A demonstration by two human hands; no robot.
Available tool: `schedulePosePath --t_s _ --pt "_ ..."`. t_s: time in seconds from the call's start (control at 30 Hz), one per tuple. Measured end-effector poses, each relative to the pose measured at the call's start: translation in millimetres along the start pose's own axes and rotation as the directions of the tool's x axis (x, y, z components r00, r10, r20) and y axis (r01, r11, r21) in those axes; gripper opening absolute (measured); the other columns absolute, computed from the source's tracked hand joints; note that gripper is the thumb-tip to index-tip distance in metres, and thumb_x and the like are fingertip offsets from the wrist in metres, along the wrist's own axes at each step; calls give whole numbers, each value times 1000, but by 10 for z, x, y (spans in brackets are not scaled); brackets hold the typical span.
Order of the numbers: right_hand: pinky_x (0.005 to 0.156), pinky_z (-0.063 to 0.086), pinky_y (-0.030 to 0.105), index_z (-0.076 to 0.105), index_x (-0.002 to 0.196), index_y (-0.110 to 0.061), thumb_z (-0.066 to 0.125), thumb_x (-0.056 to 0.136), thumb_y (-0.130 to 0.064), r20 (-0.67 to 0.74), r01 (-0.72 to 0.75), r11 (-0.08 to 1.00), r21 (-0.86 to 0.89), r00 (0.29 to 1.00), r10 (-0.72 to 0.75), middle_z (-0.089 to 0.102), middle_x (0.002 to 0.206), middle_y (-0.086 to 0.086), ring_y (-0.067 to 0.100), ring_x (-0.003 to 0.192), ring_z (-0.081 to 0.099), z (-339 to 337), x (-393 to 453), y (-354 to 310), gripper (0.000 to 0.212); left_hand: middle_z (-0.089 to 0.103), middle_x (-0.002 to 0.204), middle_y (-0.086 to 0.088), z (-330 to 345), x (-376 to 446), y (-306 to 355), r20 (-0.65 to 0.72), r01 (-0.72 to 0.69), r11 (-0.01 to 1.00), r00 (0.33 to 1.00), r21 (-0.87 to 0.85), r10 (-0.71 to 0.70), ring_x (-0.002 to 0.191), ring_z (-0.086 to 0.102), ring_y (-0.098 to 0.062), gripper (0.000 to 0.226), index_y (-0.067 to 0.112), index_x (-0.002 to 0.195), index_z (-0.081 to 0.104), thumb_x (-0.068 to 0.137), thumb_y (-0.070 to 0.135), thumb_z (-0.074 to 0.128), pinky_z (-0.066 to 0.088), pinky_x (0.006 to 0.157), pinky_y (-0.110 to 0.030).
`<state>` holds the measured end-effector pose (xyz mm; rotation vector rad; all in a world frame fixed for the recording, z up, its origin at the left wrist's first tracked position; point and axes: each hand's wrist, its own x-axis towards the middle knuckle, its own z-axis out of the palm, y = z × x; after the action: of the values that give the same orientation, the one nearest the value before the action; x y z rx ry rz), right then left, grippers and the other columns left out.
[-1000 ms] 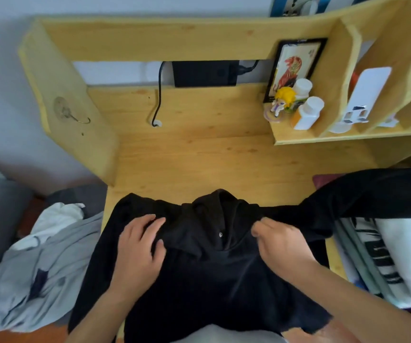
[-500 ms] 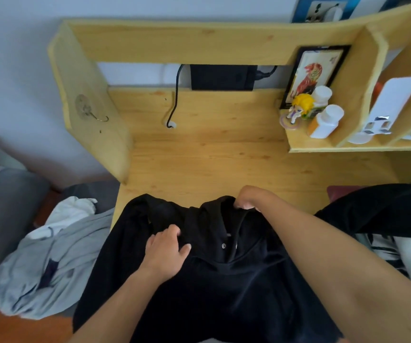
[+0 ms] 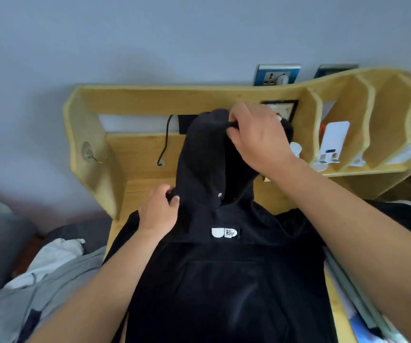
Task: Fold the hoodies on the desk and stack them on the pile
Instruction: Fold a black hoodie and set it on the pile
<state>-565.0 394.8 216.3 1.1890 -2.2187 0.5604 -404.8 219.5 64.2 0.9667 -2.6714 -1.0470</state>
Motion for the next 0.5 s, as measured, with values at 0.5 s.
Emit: schedulePosePath --t_s 0.5 --pt "60 49 31 60 77 -25 56 98 -27 522 -887 456 68 421 742 64 72 -8 13 68 61 205 -2757 -163 22 60 129 7 457 -859 -877 419 453 831 856 -324 -303 116 61 -13 34 34 136 54 102 28 57 47 108 -42"
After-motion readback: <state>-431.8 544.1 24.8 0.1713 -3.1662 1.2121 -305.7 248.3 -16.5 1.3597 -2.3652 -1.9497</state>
